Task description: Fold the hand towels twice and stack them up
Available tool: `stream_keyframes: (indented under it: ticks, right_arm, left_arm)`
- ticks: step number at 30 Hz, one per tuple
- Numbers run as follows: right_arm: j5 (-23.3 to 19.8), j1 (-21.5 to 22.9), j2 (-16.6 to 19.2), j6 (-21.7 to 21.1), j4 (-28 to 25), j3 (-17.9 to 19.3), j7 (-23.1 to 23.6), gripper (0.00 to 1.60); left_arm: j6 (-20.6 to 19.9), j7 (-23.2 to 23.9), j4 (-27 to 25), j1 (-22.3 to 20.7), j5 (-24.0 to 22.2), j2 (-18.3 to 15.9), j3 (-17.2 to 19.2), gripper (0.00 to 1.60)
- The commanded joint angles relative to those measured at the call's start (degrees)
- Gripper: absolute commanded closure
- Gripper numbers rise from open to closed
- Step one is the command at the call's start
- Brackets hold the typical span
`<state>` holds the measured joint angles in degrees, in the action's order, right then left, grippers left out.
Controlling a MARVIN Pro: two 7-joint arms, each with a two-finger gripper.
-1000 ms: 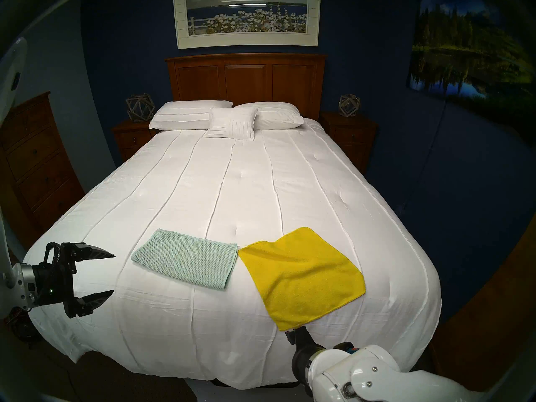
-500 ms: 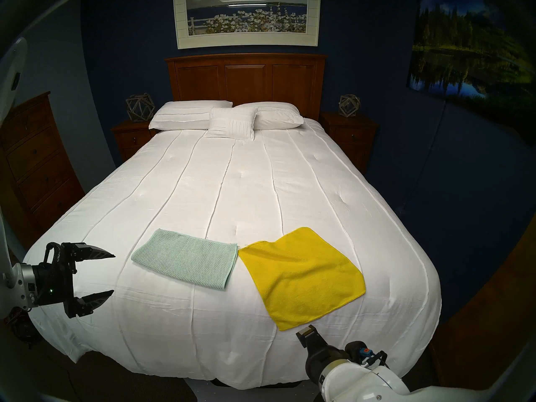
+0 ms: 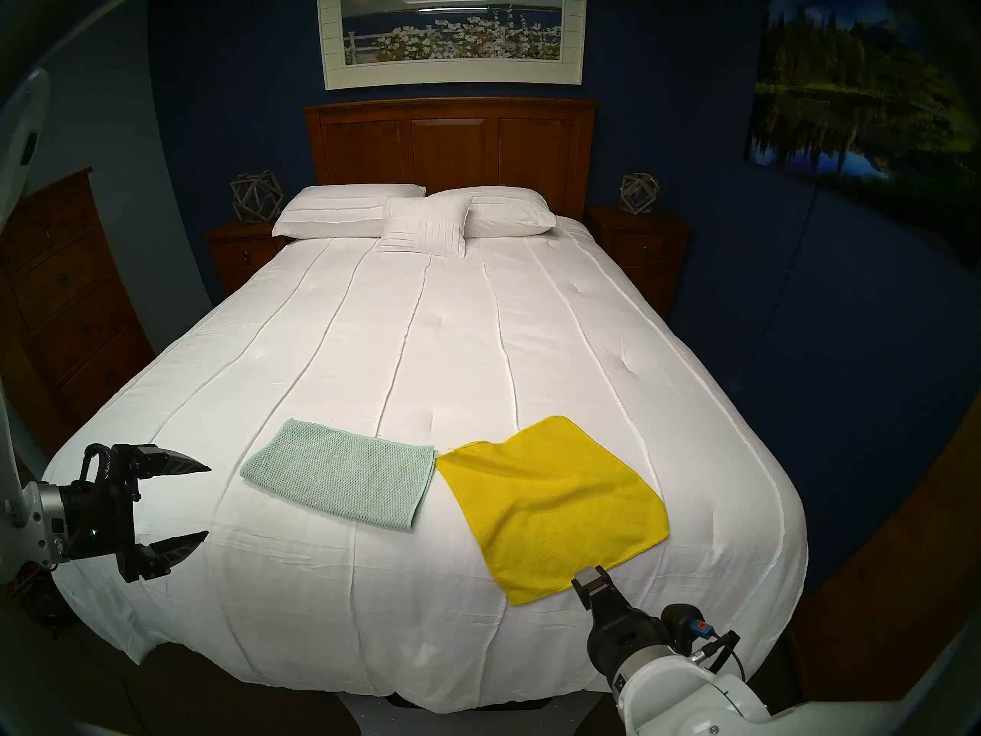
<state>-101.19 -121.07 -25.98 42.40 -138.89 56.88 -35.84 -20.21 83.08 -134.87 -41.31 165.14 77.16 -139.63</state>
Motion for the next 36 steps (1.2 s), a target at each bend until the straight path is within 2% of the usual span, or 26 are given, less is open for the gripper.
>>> stream_keyframes:
  ticks: [1, 10, 19, 25, 31, 36]
  right_arm:
    - [-4.19, -1.36, 0.94, -0.23, -1.11, 1.81, 4.12, 0.00]
    - [-9.50, -0.36, 1.12, -1.76, -1.11, 4.54, 5.88, 0.00]
    - [-10.56, 4.87, -2.80, -6.67, 0.18, 3.76, 4.37, 0.00]
    - [-10.83, 7.08, -3.90, -8.12, 1.75, 3.67, 2.13, 0.00]
    - [-11.12, 7.34, -3.68, -8.44, 2.75, 3.76, 0.24, 0.00]
    - [-12.84, 4.94, -1.85, -8.03, 2.67, 4.94, 0.78, 0.00]
  left_arm:
    - [0.01, 0.27, -0.03, -0.19, -0.14, -0.15, 0.03, 0.00]
    - [0.02, 0.28, -0.03, -0.20, -0.14, -0.16, 0.03, 0.00]
    - [0.02, 0.30, -0.03, -0.19, -0.14, -0.17, 0.03, 0.00]
    - [0.03, 0.31, -0.03, -0.20, -0.14, -0.18, 0.03, 0.00]
    - [0.03, 0.32, -0.03, -0.20, -0.14, -0.18, 0.03, 0.00]
    - [0.04, 0.32, -0.03, -0.20, -0.14, -0.19, 0.03, 0.00]
